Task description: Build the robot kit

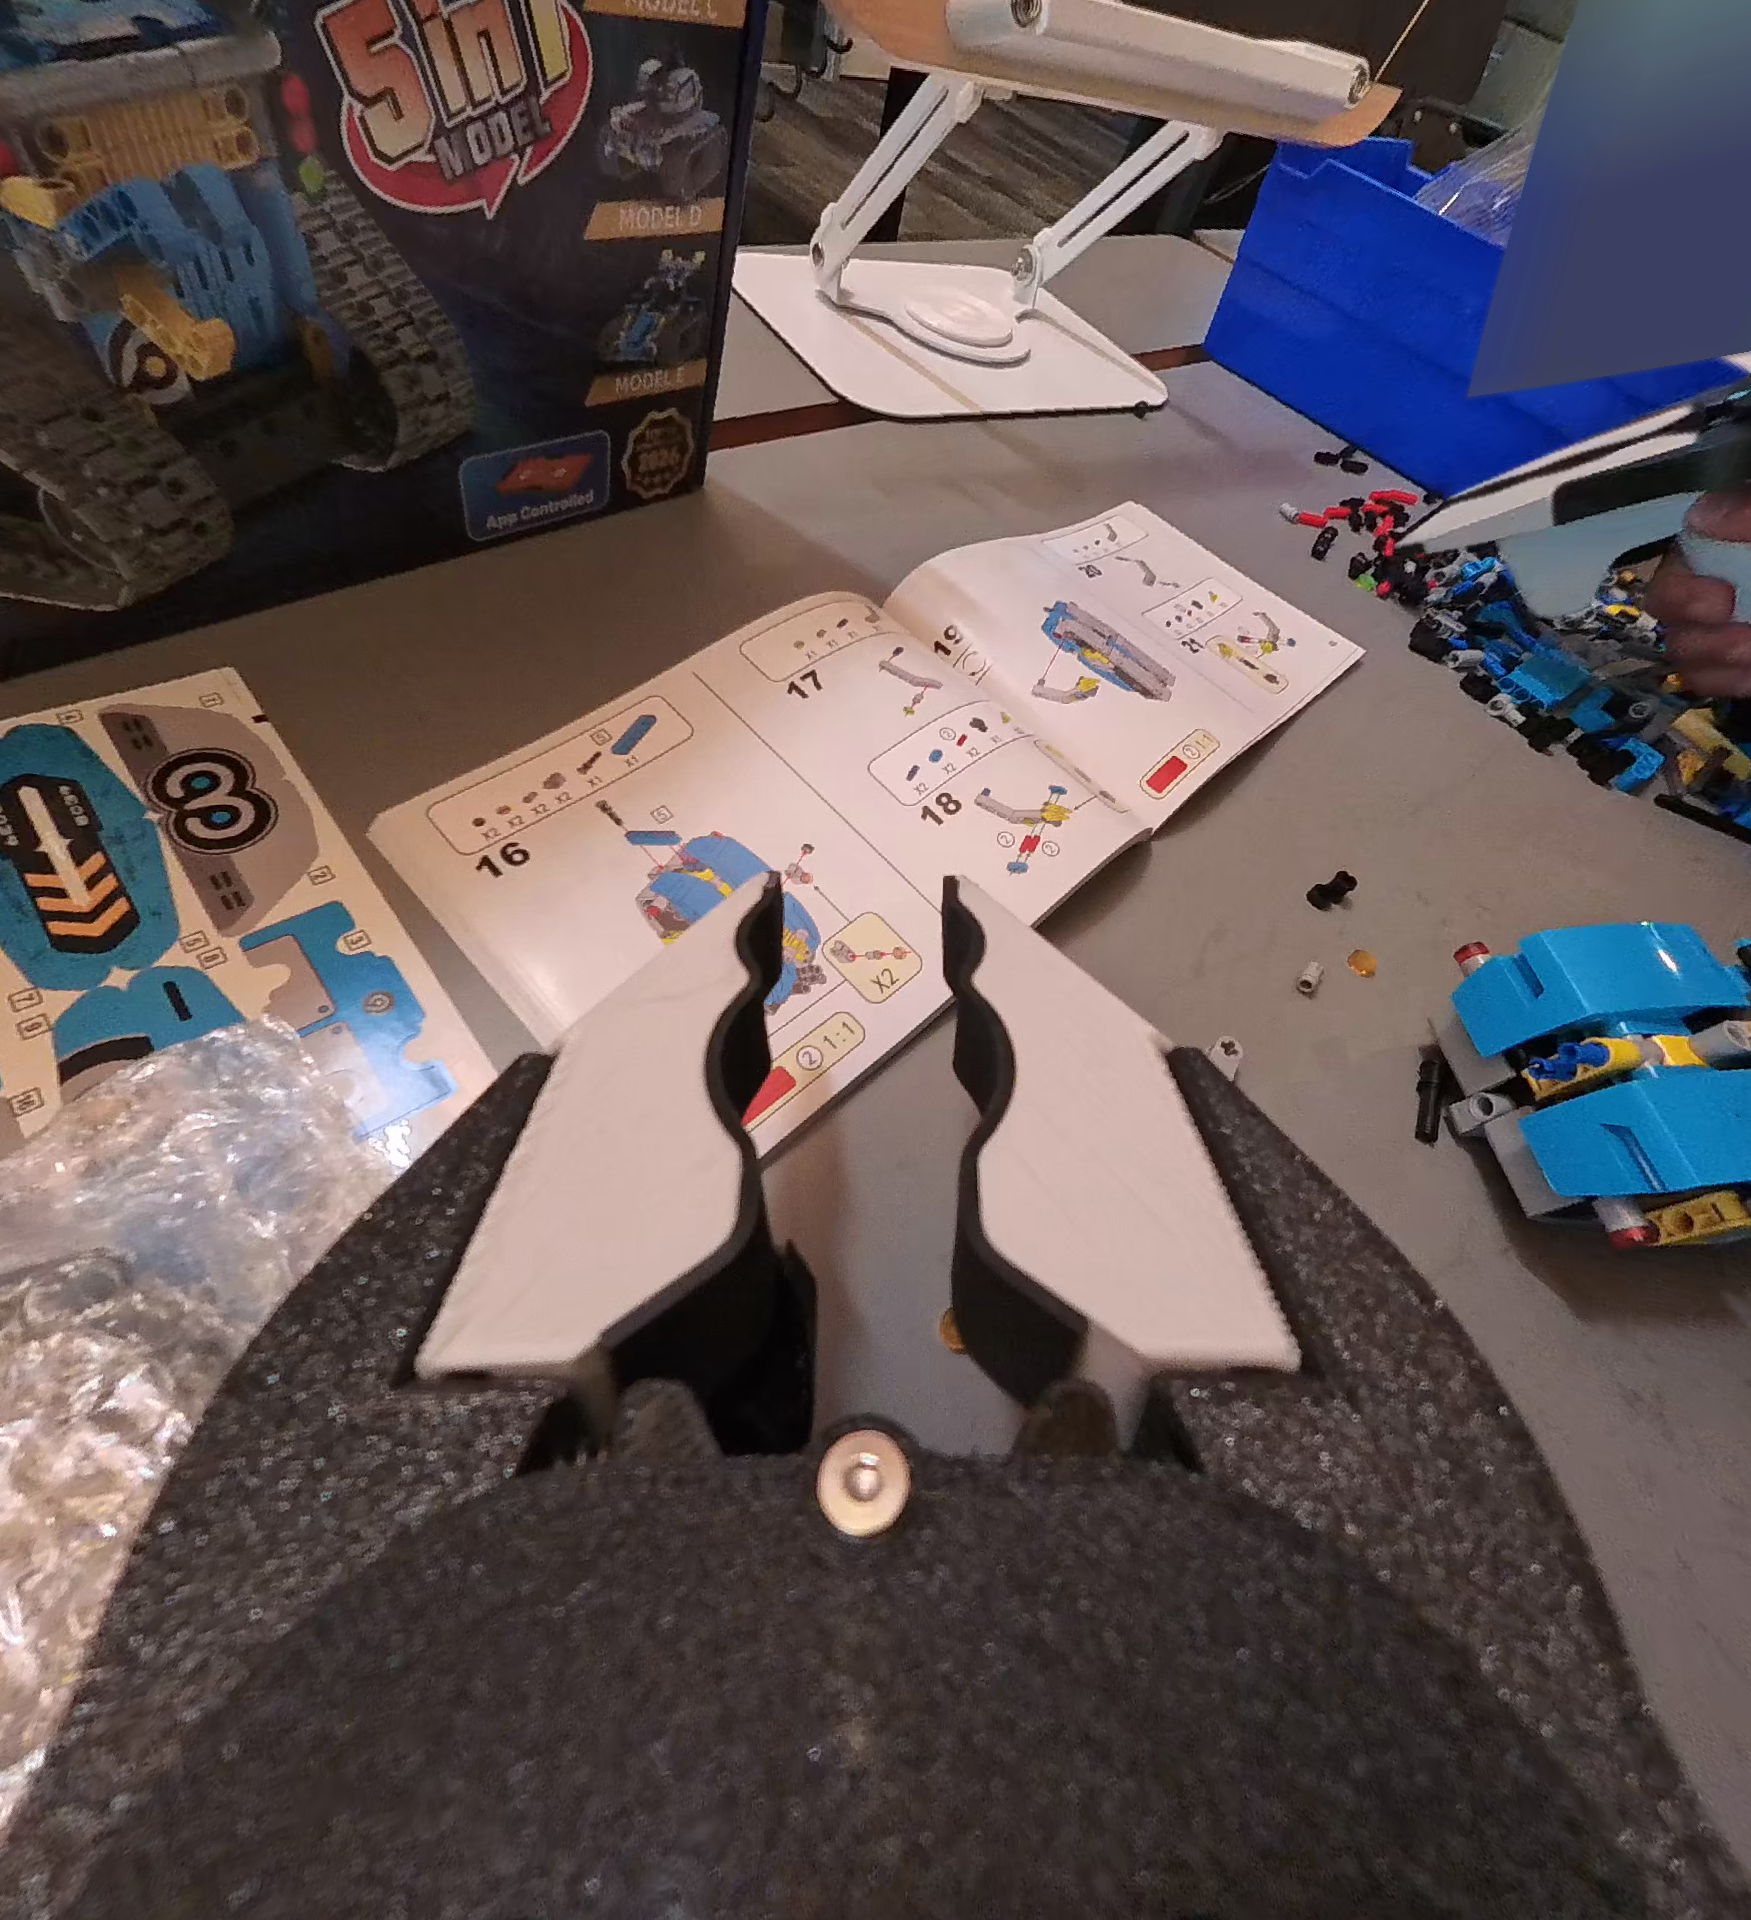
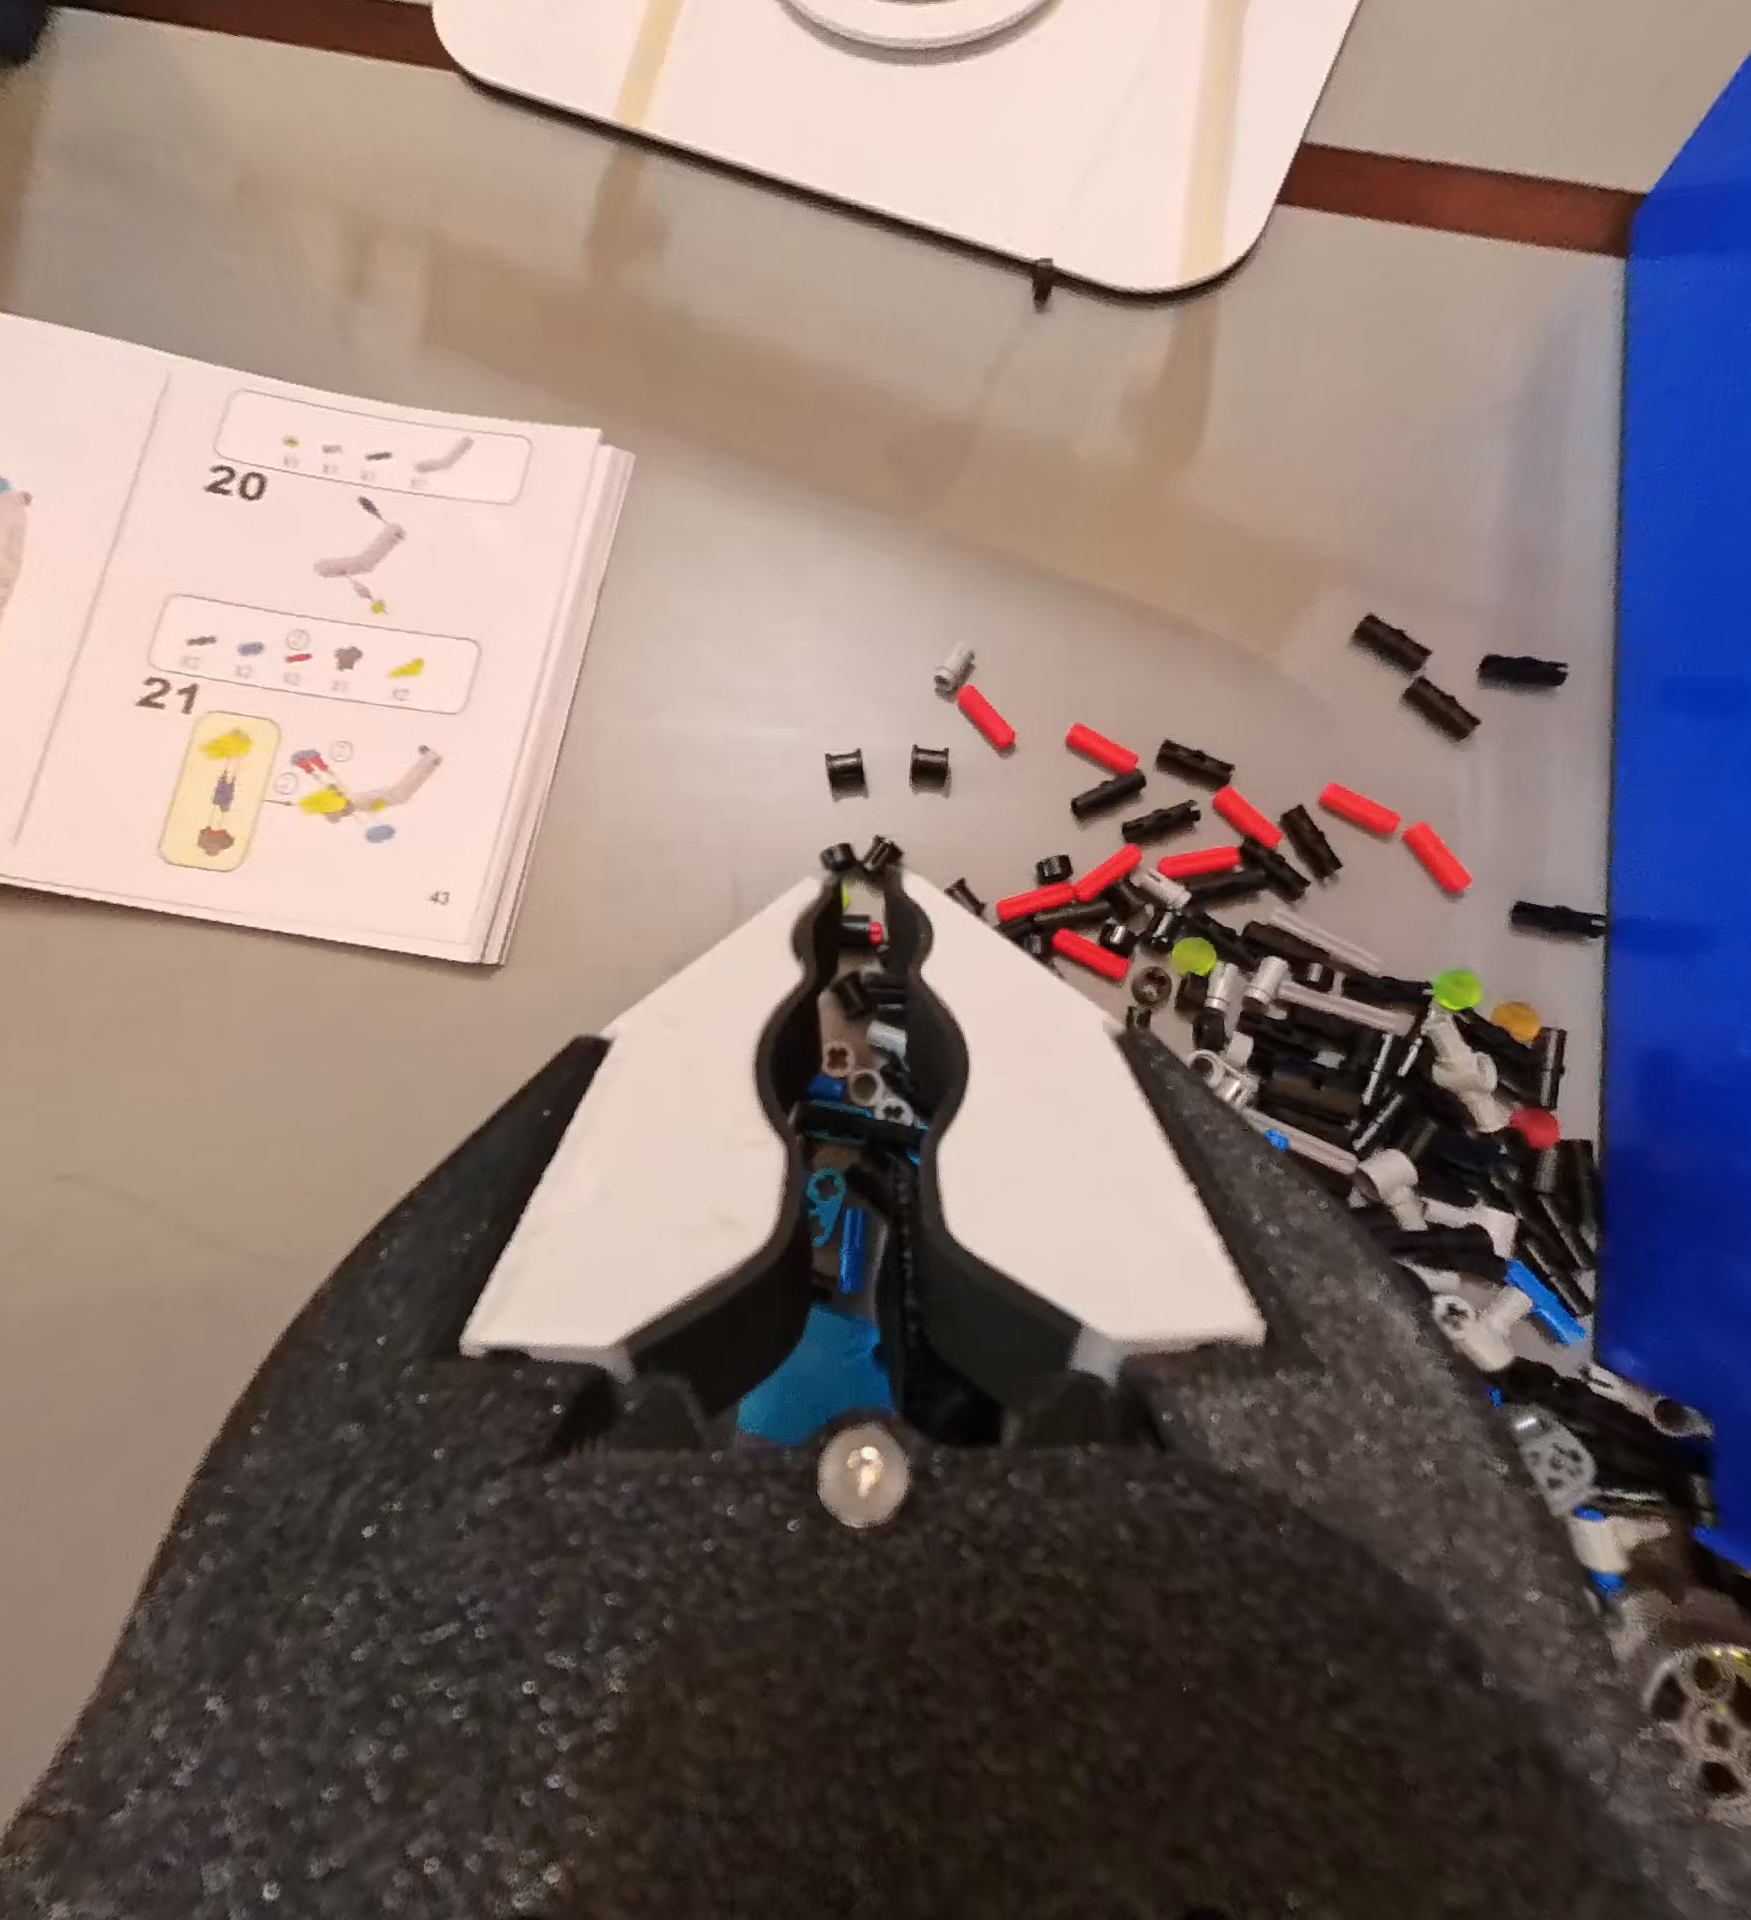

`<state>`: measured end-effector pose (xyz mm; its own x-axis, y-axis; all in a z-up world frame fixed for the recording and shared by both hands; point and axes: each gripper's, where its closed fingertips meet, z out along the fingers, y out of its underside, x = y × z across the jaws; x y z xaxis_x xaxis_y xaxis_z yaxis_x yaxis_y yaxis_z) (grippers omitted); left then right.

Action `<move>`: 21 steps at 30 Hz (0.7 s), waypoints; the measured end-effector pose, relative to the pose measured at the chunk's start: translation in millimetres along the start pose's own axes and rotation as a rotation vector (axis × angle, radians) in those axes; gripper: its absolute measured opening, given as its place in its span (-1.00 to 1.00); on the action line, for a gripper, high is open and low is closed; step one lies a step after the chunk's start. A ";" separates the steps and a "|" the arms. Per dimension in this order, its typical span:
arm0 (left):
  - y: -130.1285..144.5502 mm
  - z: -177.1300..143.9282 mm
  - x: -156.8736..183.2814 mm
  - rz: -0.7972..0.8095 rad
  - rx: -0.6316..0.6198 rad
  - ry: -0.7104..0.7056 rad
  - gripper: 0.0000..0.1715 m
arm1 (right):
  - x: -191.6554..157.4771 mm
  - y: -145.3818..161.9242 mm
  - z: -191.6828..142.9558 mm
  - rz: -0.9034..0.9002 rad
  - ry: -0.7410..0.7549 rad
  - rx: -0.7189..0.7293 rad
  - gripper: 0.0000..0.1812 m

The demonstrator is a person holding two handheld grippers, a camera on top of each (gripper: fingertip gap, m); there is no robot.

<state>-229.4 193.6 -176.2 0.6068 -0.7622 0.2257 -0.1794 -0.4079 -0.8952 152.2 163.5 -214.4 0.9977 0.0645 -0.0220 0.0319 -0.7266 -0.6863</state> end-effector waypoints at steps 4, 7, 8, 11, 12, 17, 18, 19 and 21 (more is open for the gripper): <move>0.4 0.3 0.3 0.004 -0.003 -0.001 -0.65 | 8.3 5.2 5.1 -0.003 0.048 -0.028 -0.91; 0.8 0.7 0.9 0.011 -0.006 -0.003 -0.65 | 6.7 8.3 7.5 0.015 0.024 -0.039 -0.91; 0.9 0.9 0.9 0.011 -0.007 -0.004 -0.65 | 5.7 9.2 8.3 0.015 0.016 -0.042 -0.91; 0.9 0.9 0.9 0.010 -0.007 -0.003 -0.65 | 6.6 10.5 9.9 0.013 0.023 -0.051 -0.91; 0.9 0.9 0.8 0.009 -0.007 -0.003 -0.65 | 7.5 12.0 10.6 0.012 0.028 -0.060 -0.91; 1.0 1.1 1.2 0.010 -0.008 -0.003 -0.65 | 7.7 12.8 10.5 0.026 0.012 -0.063 -0.92; 1.1 1.1 1.1 0.010 -0.008 -0.003 -0.65 | 7.5 12.8 10.2 0.018 0.015 -0.063 -0.93; 1.2 1.1 1.2 0.011 -0.009 -0.003 -0.65 | 7.8 11.6 9.0 0.000 0.027 -0.057 -0.93; 1.3 1.3 1.4 0.012 -0.009 -0.002 -0.65 | 3.7 2.4 2.9 -0.056 0.037 -0.007 -0.93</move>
<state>-227.8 192.6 -177.4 0.6064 -0.7658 0.2140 -0.1940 -0.4035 -0.8942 155.8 163.9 -218.2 0.9959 0.0799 0.0428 0.0876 -0.7270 -0.6810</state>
